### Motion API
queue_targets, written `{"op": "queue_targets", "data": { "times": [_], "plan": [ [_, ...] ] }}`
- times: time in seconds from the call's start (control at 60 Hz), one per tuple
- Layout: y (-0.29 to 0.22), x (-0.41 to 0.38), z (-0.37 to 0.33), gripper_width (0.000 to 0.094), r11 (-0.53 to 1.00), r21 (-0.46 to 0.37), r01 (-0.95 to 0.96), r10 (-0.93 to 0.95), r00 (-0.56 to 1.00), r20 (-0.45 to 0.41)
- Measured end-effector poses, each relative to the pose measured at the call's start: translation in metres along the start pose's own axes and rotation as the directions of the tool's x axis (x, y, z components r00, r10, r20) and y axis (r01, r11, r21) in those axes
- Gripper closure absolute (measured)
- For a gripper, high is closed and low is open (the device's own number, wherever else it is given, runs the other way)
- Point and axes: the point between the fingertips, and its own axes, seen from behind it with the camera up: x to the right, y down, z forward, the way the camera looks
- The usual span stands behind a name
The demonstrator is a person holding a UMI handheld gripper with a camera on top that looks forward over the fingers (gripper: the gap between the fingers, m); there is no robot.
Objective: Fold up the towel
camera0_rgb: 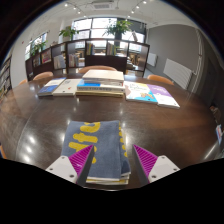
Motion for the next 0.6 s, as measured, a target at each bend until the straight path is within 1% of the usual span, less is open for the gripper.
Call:
{"op": "queue_targets", "data": {
  "times": [0.017,0.067,0.15,0.25,0.35,0.417,0.467,0.6],
  "plan": [
    [-0.002,0.001,-0.004,0.0137,1.000,0.008,-0.002,0.002,1.000,-0.001],
    [-0.011,0.001,-0.017,0.0097,0.999,0.038,-0.010,0.010,1.000,0.000],
    [-0.033,0.001,-0.048,0.0096,0.996,0.090,-0.011,0.011,1.000,-0.002],
    [-0.064,-0.002,-0.096,0.0093,0.984,0.177,-0.019,0.020,1.000,-0.006],
    [-0.081,-0.010,-0.145,0.0093,0.969,0.241,-0.052,0.054,0.999,-0.002],
    [-0.084,-0.018,-0.174,0.0095,0.960,0.275,-0.060,0.063,0.998,-0.002],
    [-0.078,-0.027,-0.192,0.0091,0.957,0.285,-0.059,0.063,0.998,-0.004],
    [-0.053,-0.050,-0.227,0.0094,0.956,0.287,-0.064,0.063,0.998,0.012]
  ]
}}
